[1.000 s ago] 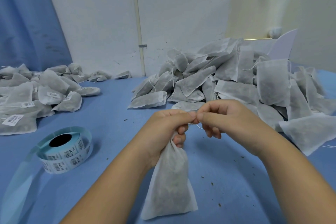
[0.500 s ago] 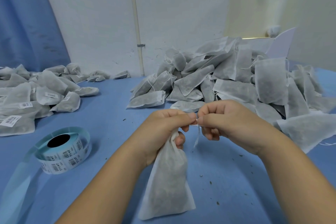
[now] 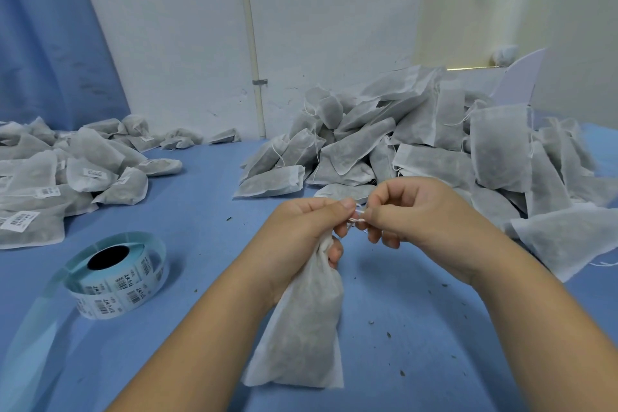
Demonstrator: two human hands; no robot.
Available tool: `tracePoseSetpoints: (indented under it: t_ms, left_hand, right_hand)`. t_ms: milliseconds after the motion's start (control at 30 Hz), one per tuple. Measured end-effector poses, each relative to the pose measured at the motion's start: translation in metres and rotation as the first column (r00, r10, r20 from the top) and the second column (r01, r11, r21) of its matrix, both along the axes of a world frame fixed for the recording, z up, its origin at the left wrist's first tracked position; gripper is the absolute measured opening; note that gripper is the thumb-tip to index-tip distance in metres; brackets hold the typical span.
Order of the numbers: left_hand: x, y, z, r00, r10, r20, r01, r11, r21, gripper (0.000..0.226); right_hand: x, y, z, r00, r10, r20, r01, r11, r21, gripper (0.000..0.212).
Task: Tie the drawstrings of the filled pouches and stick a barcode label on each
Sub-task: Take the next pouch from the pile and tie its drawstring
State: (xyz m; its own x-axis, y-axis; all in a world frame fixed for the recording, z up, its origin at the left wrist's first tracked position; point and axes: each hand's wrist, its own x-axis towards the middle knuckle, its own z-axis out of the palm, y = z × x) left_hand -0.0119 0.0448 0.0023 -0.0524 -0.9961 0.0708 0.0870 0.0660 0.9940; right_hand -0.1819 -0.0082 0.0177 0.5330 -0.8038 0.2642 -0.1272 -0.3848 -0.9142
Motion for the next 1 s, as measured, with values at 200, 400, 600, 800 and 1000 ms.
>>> tracePoseSetpoints:
  t_ms: [200,400,600,800,1000]
  left_hand:
    - [0.001,-0.001,-0.001,0.997,0.019,-0.074,-0.018,1.0,0.011,0.022]
    - [0.0,-0.003,-0.001,0.982,-0.018,-0.186,0.026,0.999,0.04,0.016]
    - [-0.004,-0.004,-0.003,0.988,0.051,-0.146,-0.042,0.997,0.061,0.029]
    - [-0.006,-0.004,-0.005,0.991,0.117,-0.072,-0.116,0.993,0.019,0.031]
    - [-0.006,-0.004,-0.006,0.988,0.15,-0.036,-0.15,0.989,-0.009,0.034]
  right_hand:
    - [0.004,0.001,0.002,0.98,-0.003,0.2,-0.011,0.998,0.07,0.027]
    - [0.005,0.006,0.002,0.996,-0.034,0.084,0.033,0.999,0.009,0.011]
    - [0.008,0.007,-0.002,0.993,-0.118,0.03,0.121,0.987,-0.107,0.018]
    - [0.013,0.01,-0.004,0.983,-0.184,-0.006,0.179,0.964,-0.197,0.017]
    - [0.011,0.009,-0.002,0.971,-0.233,0.05,0.238,0.956,-0.171,0.015]
